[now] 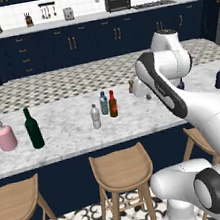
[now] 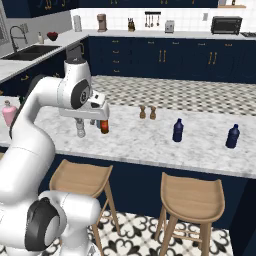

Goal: Move the plastic bottles in the middle to the plastics group, and the glass bottles in the middle to the glass group.

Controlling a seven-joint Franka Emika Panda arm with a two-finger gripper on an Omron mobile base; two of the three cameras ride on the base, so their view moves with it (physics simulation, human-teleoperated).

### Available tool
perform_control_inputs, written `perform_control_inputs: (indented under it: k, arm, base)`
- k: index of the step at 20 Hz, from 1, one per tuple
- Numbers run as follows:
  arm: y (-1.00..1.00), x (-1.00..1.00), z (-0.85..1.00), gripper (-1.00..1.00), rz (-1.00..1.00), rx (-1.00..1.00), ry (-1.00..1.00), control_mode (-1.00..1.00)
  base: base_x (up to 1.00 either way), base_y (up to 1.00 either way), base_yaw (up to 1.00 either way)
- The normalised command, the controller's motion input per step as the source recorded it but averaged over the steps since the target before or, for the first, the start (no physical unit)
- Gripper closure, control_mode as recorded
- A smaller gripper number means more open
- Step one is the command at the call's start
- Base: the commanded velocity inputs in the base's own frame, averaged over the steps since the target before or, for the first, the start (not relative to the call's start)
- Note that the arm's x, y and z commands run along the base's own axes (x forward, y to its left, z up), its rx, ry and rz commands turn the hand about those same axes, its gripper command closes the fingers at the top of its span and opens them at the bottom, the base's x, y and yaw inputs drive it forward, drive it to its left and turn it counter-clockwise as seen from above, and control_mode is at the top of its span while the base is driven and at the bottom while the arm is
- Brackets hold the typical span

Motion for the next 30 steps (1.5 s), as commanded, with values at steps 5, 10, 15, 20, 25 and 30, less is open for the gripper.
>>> perform_control_inputs:
  k: [5,10,15,20,25,30]
  arm:
    - [0.20,0.23,0.00,-1.00,-0.12,0.00,0.04,-1.00]
    - [0.93,0.22,0.00,-1.00,-0.09,0.00,0.00,-1.00]
    - [0.99,0.43,-0.13,-1.00,-0.11,0.00,0.00,-1.00]
    - [0.83,0.75,-0.21,-1.00,-0.14,0.00,0.00,-1.00]
    - [0.28,0.46,-0.36,-1.00,-0.10,0.00,-0.01,-1.00]
    - [-0.09,0.56,-0.60,-1.00,0.00,0.00,-0.05,-1.00]
  base:
    - [0.00,0.00,0.00]
    - [0.00,0.00,0.00]
    - [0.00,0.00,0.00]
    - [0.00,0.00,0.00]
    - [0.00,0.00,0.00]
    - [0.00,0.00,0.00]
